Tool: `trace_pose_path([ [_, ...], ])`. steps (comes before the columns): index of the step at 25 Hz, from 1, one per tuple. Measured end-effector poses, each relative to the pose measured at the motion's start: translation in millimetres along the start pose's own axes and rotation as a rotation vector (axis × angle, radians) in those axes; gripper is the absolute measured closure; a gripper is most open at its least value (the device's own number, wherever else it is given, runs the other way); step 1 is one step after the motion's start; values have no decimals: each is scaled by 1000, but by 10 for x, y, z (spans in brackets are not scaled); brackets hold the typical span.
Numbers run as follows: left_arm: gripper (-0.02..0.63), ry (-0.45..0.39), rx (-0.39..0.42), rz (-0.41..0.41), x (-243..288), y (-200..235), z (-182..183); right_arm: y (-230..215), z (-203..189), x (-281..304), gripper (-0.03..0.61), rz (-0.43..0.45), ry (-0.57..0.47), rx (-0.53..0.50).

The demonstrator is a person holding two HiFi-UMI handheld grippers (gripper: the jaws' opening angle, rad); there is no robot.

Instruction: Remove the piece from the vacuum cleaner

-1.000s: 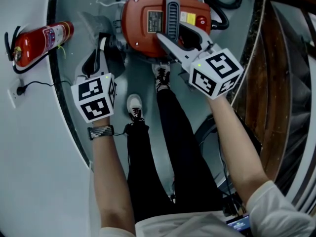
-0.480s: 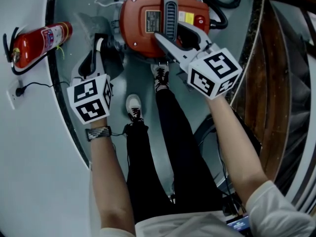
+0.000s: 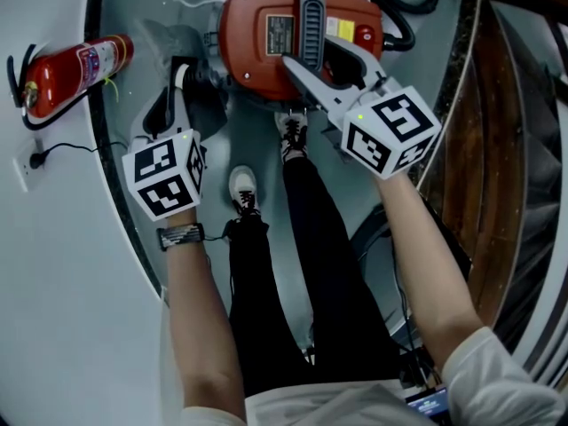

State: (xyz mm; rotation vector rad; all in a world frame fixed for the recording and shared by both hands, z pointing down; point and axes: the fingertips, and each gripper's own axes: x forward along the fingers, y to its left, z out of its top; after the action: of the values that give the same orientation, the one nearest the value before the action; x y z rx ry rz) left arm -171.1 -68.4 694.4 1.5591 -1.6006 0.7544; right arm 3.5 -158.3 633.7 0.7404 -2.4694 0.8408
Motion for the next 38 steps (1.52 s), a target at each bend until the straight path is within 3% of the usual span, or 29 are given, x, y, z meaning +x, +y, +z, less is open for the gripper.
trace_pose_path([
  [18, 578, -60, -444, 1, -15, 79, -69, 12, 5, -2, 359, -6, -7, -6],
  [20, 578, -59, -436, 7, -17, 84, -64, 10, 8, -1, 359, -6, -7, -6],
  [32, 580, -31, -197, -9, -16, 82, -38, 12, 5, 2, 359, -3, -5, -4],
  [38, 580, -29, -173, -9, -17, 84, -36, -1, 2, -2, 359, -9, -12, -5],
])
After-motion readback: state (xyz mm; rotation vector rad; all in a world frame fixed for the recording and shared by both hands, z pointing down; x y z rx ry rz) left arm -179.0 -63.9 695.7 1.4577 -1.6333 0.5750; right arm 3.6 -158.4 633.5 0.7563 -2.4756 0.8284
